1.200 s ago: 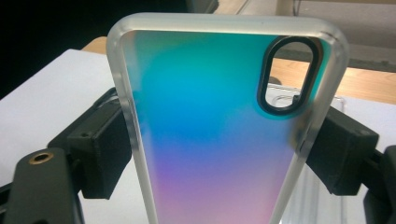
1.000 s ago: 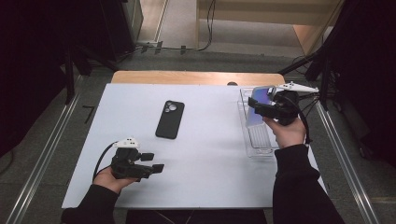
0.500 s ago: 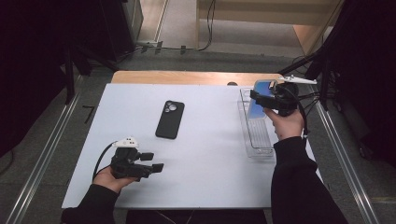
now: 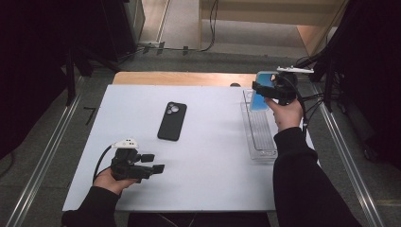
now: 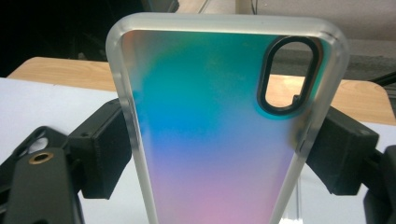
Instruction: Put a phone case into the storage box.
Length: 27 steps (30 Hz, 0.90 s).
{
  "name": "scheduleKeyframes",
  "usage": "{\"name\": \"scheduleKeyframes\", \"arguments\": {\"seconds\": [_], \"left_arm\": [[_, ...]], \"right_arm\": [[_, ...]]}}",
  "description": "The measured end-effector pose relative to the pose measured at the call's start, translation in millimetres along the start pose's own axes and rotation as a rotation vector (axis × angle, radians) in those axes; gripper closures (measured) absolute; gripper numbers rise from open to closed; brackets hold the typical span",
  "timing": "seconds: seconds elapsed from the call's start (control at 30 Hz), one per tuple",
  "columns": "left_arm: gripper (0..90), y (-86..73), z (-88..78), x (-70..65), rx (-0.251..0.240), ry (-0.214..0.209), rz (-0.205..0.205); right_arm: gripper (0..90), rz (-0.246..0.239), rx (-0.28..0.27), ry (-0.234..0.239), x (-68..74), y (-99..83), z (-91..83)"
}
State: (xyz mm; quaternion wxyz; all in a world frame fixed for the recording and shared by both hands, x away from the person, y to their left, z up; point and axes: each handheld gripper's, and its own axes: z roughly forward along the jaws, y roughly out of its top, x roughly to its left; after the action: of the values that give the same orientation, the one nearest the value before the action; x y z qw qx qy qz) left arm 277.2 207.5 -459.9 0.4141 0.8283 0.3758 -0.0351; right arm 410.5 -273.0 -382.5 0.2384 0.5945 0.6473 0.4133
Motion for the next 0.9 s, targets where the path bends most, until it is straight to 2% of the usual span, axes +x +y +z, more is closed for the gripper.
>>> {"name": "scheduleKeyframes", "arguments": {"seconds": [0.23,0.33,0.47,0.57,0.77,0.9], "left_arm": [[30.9,-0.2,0.5,0.3,-0.004,-0.001,-0.002],[30.9,-0.2,0.7,0.3,-0.003,-0.003,-0.002],[30.9,-0.3,1.2,0.3,0.001,-0.002,-0.002],[30.9,-0.4,1.3,0.1,0.002,-0.002,-0.002],[30.9,-0.4,1.4,0.3,0.003,-0.003,-0.002],[30.9,-0.7,1.9,0.8,0.005,-0.005,-0.002]], "right_arm": [[14.9,-0.01,0.005,-0.03,-3.5,9.9,13.0],[14.9,-0.004,0.01,-0.032,-5.5,11.2,20.9],[14.9,-0.02,0.015,-0.046,-6.4,11.7,31.1],[14.9,-0.017,0.017,-0.059,-8.3,11.2,38.8],[14.8,-0.01,0.054,-0.074,-15.0,6.2,57.6],[14.7,-0.007,0.075,-0.1,-17.7,1.2,69.3]]}}
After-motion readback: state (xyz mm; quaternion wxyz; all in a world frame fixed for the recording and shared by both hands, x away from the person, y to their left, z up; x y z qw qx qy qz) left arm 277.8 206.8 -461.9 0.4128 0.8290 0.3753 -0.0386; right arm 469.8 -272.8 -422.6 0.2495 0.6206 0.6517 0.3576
